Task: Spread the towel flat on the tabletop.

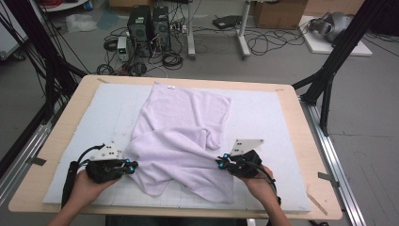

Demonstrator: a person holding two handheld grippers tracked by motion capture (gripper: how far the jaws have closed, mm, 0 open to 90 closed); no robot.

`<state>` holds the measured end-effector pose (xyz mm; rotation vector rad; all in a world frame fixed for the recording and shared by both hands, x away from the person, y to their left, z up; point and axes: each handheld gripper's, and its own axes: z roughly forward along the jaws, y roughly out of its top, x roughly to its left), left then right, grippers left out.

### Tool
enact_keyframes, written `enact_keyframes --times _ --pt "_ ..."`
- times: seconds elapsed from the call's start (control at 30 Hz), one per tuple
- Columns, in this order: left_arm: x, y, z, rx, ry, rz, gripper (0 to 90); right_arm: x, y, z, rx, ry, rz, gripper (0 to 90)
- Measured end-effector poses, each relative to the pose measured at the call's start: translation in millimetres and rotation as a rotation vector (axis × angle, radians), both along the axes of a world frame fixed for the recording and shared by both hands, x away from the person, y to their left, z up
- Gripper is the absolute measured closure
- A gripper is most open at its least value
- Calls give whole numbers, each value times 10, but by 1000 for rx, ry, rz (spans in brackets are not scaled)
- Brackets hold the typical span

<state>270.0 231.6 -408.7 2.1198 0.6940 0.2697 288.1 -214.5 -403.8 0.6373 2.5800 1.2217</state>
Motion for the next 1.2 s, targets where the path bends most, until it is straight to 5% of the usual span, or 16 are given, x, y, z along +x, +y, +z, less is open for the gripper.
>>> enact_keyframes --times 0.23,0.43,0.53,0.67,0.8,0.93,1.03,1.2 --pt "272 -20 107 -5 -38 68 874 139 -181 115 -48 -50 -77 852" --pt "661 -175 -58 44 10 105 873 466 -176 -108 -120 10 -138 851" --pt "731 -198 -118 50 41 104 863 560 -161 -234 -132 47 -133 841" --pt "673 -112 -38 28 33 111 750 511 -163 -179 -100 20 -142 744" --pt "517 -16 96 20 -2 99 657 350 -217 -7 -11 -35 -136 690" --pt "290 -67 131 2 -10 40 621 167 -195 68 38 -71 -88 663" --pt "162 -173 67 0 5 -21 621 54 -101 11 57 -54 -11 626" --pt "96 -386 -145 38 60 -93 616 -66 120 -205 2 9 101 563"
